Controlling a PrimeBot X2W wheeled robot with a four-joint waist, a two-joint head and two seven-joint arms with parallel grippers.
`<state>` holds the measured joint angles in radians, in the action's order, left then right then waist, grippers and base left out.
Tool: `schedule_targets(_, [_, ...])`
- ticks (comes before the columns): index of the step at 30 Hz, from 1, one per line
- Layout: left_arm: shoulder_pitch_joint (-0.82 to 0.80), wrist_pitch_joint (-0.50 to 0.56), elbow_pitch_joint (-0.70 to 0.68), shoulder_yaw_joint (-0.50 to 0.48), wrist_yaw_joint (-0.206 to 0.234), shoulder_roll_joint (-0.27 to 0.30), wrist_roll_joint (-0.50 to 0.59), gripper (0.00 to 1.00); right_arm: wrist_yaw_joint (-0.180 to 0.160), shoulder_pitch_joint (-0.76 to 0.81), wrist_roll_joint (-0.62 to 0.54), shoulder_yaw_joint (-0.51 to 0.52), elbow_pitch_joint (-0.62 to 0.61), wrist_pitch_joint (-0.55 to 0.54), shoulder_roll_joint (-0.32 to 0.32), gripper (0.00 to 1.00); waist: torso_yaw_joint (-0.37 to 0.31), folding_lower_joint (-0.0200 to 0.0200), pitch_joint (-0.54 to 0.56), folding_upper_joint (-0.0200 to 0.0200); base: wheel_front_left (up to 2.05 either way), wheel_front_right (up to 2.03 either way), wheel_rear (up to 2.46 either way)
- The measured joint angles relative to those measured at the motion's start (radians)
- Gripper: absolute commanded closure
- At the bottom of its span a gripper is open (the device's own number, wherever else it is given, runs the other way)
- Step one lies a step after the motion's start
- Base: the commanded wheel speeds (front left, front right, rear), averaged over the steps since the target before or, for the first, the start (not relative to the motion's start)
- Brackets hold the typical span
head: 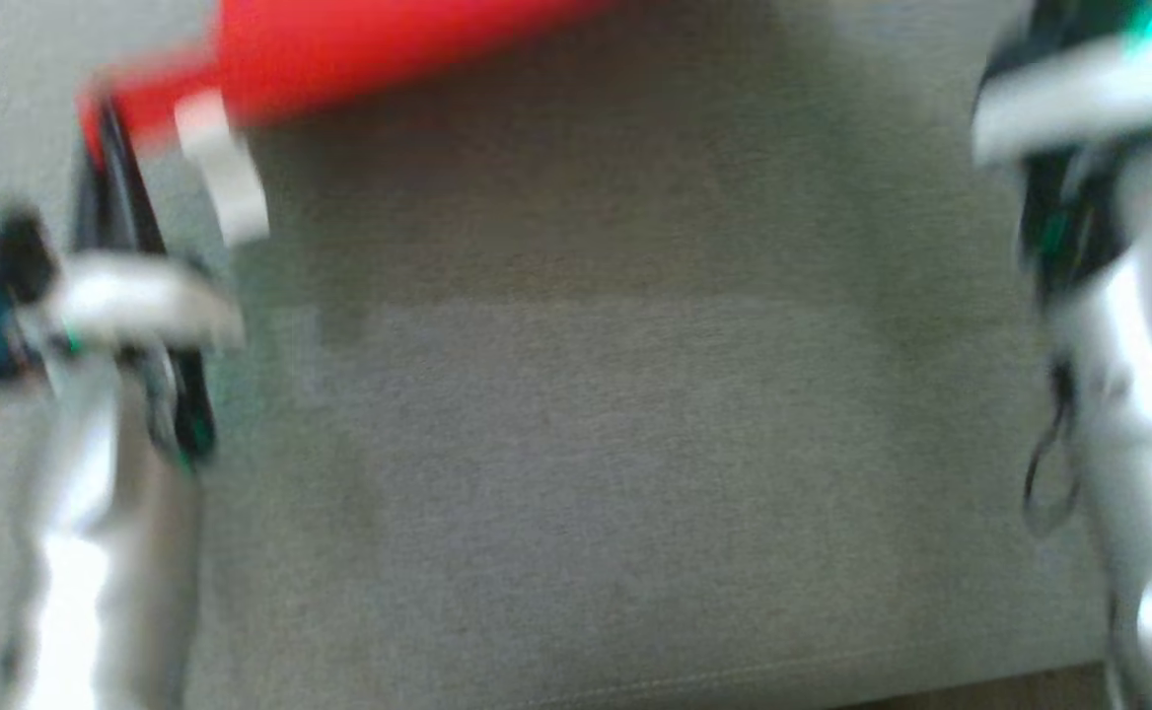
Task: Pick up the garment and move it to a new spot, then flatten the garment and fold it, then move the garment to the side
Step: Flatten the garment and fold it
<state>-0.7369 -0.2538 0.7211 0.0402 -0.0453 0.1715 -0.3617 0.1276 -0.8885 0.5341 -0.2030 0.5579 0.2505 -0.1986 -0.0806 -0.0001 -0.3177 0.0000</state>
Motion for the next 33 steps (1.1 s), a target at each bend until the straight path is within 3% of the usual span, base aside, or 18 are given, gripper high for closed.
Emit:
schedule_targets(7, [0.342, 0.0, -0.006, -0.117, -0.016, -0.105, -0.023, 1.0, 0.0, 0.453, 0.137, -0.027, -0.118, -0.005, 0.001, 1.0, -0.049, -0.0001, 0.059, 0.0, 0.0, 0.0, 0.0])
schedule_targets(11, [0.435, 0.0, -0.027, -0.149, -0.026, -0.12, 0.007, 1.0, 0.0, 0.616, 0.144, -0.045, -0.146, -0.007, 0.007, 1.0, -0.063, -0.0002, 0.103, 0.0, 0.0, 0.0, 0.0])
schedule_targets(22, [0.647, 0.0, -0.079, -0.197, -0.052, -0.135, 0.042, 1.0, 0.0, 0.893, 0.154, -0.047, -0.159, -0.027, 0.061, 1.0, -0.065, -0.0002, 0.228, 0.0001, 0.0, 0.0, 0.0])
schedule_targets(33, [0.753, 0.0, -0.122, -0.065, -0.051, -0.135, -0.055, 1.0, 0.0, 0.999, 0.167, 0.035, -0.27, -0.062, 0.065, 1.0, -0.029, 0.0, 0.269, 0.0001, 0.0, 0.0, 0.0])
